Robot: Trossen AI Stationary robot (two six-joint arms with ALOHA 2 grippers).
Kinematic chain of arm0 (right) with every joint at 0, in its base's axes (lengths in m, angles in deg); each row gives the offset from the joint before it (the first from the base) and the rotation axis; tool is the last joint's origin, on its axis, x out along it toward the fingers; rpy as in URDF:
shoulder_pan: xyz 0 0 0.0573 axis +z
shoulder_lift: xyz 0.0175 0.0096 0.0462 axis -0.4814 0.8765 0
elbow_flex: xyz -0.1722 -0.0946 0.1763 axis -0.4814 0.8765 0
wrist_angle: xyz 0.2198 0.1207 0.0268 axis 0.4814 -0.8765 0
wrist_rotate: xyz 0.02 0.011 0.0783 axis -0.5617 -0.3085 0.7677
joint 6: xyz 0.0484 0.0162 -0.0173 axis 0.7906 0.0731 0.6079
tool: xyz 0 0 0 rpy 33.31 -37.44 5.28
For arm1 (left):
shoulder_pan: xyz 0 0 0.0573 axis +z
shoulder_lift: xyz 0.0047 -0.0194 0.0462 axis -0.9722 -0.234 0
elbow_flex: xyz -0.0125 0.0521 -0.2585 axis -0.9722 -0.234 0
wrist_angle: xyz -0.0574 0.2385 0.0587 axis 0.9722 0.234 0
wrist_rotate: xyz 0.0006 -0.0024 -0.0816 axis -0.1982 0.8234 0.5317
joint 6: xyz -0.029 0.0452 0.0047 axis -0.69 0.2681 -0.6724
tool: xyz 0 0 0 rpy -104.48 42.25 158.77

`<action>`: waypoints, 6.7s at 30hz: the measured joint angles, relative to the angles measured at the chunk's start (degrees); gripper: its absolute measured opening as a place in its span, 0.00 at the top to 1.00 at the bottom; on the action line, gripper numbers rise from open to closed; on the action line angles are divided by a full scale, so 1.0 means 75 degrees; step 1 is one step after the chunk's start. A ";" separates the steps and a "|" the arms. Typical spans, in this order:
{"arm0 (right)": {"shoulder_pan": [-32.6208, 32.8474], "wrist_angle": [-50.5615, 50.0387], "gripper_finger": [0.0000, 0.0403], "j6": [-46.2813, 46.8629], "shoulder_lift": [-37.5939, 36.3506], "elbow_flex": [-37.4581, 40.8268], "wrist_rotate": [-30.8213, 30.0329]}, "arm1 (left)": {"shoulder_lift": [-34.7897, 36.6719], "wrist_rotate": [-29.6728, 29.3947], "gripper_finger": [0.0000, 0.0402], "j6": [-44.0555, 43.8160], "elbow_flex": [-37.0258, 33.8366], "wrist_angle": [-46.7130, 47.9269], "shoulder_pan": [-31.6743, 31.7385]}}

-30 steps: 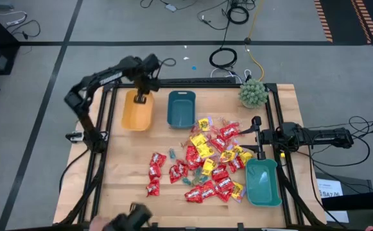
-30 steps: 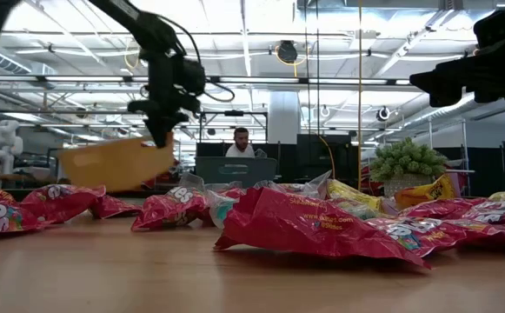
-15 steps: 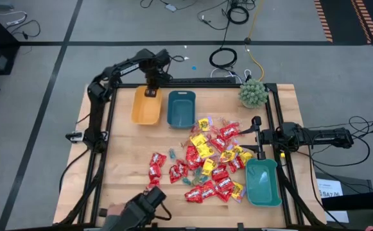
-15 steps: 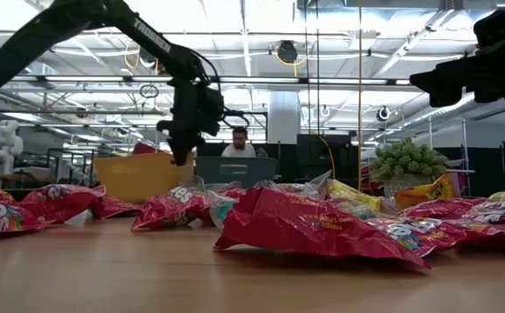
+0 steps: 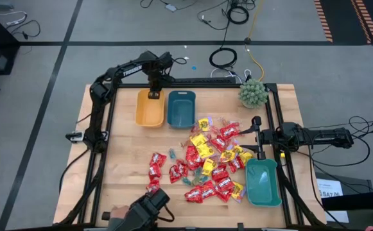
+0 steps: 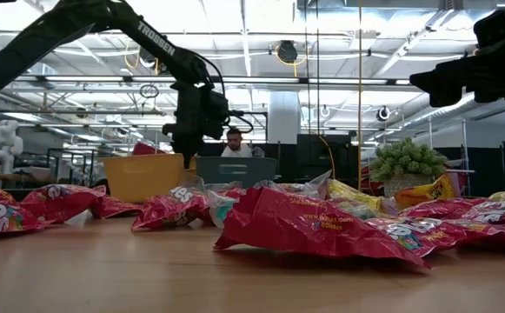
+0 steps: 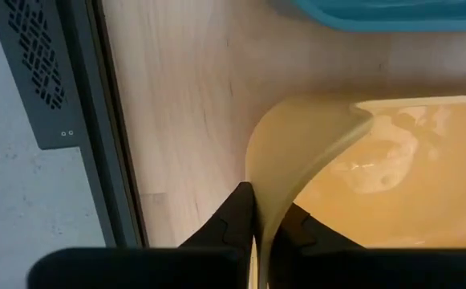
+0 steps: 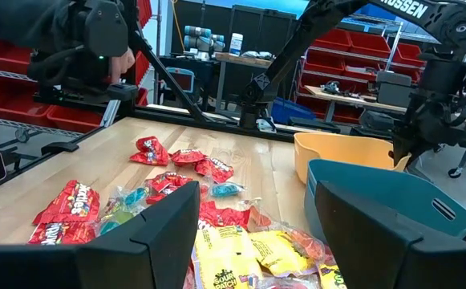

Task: Sort candy
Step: Move the yellow bin to the top left of the table, then move the candies on the table

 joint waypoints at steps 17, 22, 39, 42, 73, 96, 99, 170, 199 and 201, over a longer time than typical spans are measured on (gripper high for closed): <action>-0.0001 -0.0002 0.40 0.0003 0.0000 -0.0003 0.0000 | 0.0000 -0.0600 0.88 -0.0129 0.0000 0.0048 -0.0079; -0.0001 -0.0001 0.40 0.0000 0.0000 -0.0002 0.0000 | 0.0092 -0.0615 0.88 -0.0385 -0.0003 0.0057 -0.0079; 0.0000 -0.0002 0.40 0.0001 0.0000 0.0000 0.0000 | 0.1555 -0.0592 0.88 -0.0555 -0.0003 0.0030 -0.0093; -0.0001 0.0001 0.40 0.0003 0.0000 -0.0003 0.0000 | 0.1974 -0.0461 0.88 -0.0880 -0.0003 -0.0049 -0.0093; -0.0001 0.0001 0.40 0.0001 -0.0003 -0.0001 0.0000 | 0.6822 0.0739 0.88 -0.7561 -0.4995 -0.3659 -0.2753; 0.0002 0.0188 0.40 0.1230 -0.0003 -0.0002 0.0003 | 0.9906 -0.1724 0.88 -1.0722 -0.8309 -0.5429 -0.5441; 0.0002 0.0185 0.40 0.2235 -0.0003 0.0000 0.0010 | 0.9906 -0.1876 0.88 -1.0722 -0.8309 -0.5426 -0.5441; -0.2076 -0.8668 0.33 0.7695 1.2327 -1.0899 -0.2218 | 1.1167 -0.1504 0.88 -0.8109 -0.9841 -0.7146 -0.5438; -0.1878 -0.7168 0.31 0.9800 1.5200 -1.0017 -0.1069 | 1.1167 -0.1017 0.88 -0.8105 -0.9841 -0.7120 -0.5438; -0.1414 -0.7463 0.31 1.0218 1.5148 -1.0004 -0.0911 | 1.1167 -0.1017 0.88 -0.8105 -0.9841 -0.7118 -0.5438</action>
